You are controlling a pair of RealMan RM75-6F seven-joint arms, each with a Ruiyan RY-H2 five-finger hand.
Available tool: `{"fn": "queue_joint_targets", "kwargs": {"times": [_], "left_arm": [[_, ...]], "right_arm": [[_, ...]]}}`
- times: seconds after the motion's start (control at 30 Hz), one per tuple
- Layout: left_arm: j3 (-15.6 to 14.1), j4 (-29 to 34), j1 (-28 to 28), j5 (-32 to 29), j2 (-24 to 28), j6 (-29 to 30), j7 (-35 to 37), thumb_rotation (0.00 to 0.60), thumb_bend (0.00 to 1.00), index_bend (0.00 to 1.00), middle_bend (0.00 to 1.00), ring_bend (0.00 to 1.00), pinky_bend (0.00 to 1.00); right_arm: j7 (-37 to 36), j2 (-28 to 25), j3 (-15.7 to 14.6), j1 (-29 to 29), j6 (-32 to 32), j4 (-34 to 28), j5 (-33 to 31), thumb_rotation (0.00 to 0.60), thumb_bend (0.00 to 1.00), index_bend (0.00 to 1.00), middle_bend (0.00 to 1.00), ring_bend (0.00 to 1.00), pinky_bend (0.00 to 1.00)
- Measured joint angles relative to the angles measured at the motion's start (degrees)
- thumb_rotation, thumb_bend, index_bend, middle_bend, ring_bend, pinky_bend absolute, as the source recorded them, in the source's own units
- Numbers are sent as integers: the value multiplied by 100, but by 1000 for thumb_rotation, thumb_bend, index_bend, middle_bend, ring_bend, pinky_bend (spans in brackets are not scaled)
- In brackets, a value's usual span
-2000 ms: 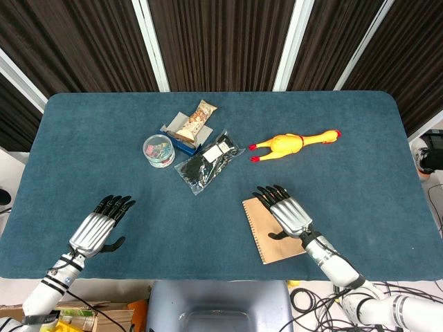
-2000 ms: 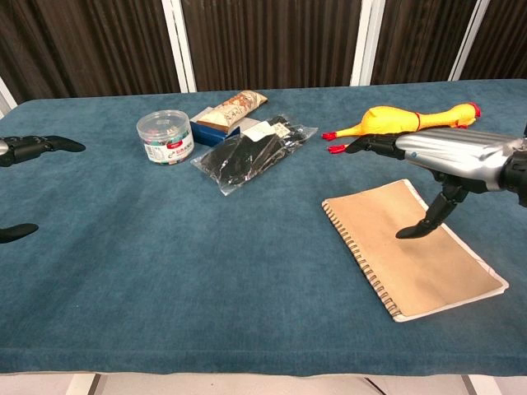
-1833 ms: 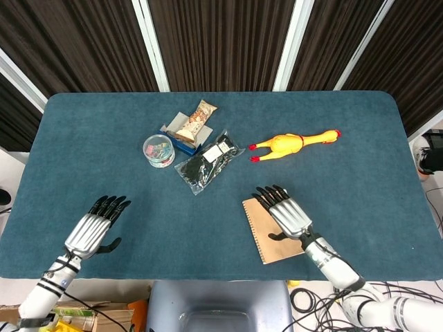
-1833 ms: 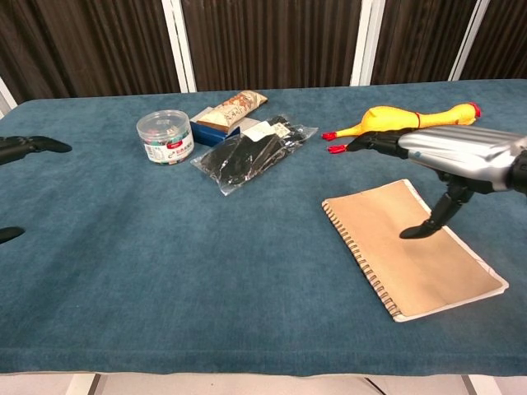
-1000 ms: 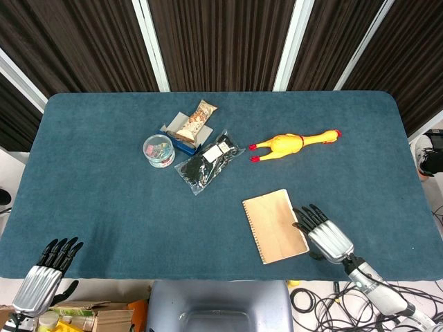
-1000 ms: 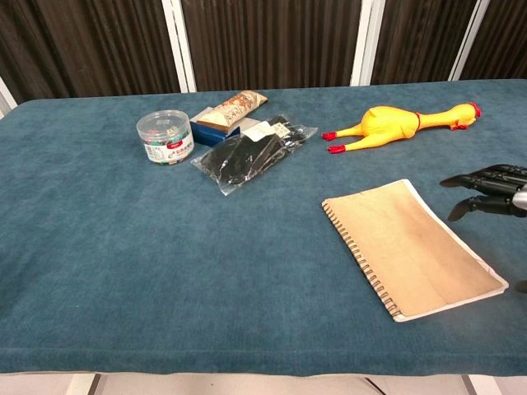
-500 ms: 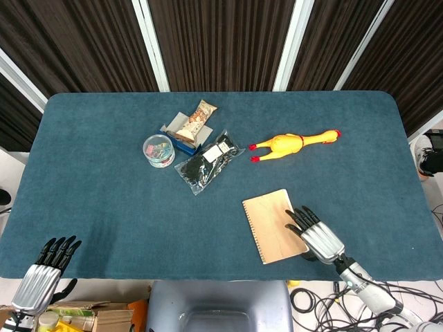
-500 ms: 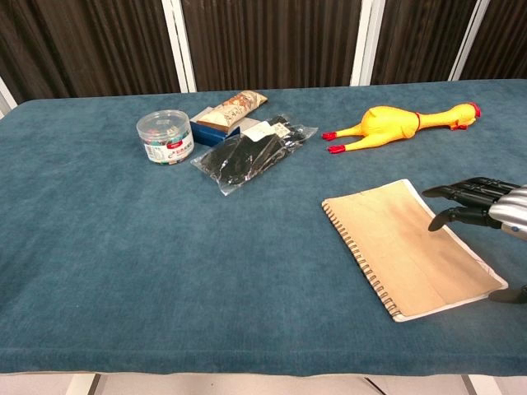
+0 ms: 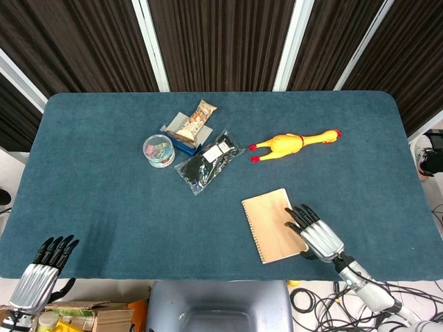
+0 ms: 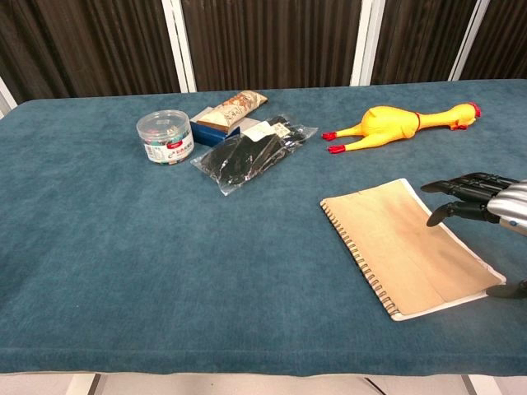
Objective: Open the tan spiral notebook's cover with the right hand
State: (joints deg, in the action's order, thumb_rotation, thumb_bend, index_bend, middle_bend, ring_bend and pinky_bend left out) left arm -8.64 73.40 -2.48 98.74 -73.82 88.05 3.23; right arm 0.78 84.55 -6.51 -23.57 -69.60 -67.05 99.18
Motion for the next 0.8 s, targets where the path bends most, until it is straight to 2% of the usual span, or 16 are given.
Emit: {"fn": "queue_joint_targets", "kwargs": {"times": [0.47, 0.8], "left_arm": [[18, -4, 20, 8, 10, 14, -4, 600, 316, 0, 39, 1, 57], [33, -56, 47, -1, 9, 42, 36, 600, 317, 0, 39, 1, 57]], "right_arm": [[97, 87, 126, -110, 148, -19, -129, 600, 44, 248, 0, 0, 0], [243, 150, 98, -78, 108, 104, -128, 600, 45, 238, 0, 0, 0]]}}
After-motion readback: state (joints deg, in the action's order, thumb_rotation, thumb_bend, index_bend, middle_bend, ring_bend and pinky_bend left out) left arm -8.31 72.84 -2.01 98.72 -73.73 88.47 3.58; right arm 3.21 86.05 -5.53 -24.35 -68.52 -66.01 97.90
